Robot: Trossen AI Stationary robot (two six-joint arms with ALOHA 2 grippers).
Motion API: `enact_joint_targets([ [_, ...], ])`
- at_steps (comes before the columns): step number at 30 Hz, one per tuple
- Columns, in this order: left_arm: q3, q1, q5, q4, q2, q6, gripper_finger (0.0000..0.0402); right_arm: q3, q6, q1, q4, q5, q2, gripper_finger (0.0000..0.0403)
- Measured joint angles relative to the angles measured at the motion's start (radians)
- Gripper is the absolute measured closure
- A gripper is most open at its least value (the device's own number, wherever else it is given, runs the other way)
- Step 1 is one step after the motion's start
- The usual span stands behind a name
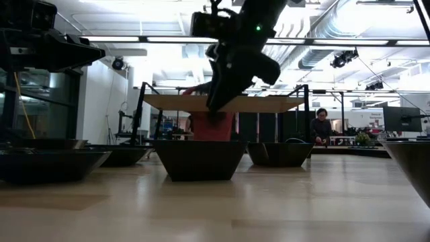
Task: Pick & Place Mini shaped plates
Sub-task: Stack the black square plate on top of the black square plate on the shelf
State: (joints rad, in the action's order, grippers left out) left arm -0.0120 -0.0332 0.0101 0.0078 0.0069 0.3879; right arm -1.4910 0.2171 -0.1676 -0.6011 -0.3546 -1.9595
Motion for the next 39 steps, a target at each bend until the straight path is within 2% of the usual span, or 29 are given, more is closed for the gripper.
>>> enact_joint_targets([
  [12, 0.000, 0.000, 0.000, 0.000, 0.000, 0.000, 0.0346, 0.000, -0.127, -0.024, 0.033, 0.047, -0.078, 0.0295],
  [19, 0.000, 0.000, 0.000, 0.000, 0.000, 0.000, 0.0346, 0.000, -0.135, -0.025, 0.076, 0.051, -0.123, 0.0295],
  [39, 0.000, 0.000, 0.000, 0.000, 0.000, 0.000, 0.0346, 0.000, -0.167, -0.025, 0.073, 0.059, -0.145, 0.0295],
])
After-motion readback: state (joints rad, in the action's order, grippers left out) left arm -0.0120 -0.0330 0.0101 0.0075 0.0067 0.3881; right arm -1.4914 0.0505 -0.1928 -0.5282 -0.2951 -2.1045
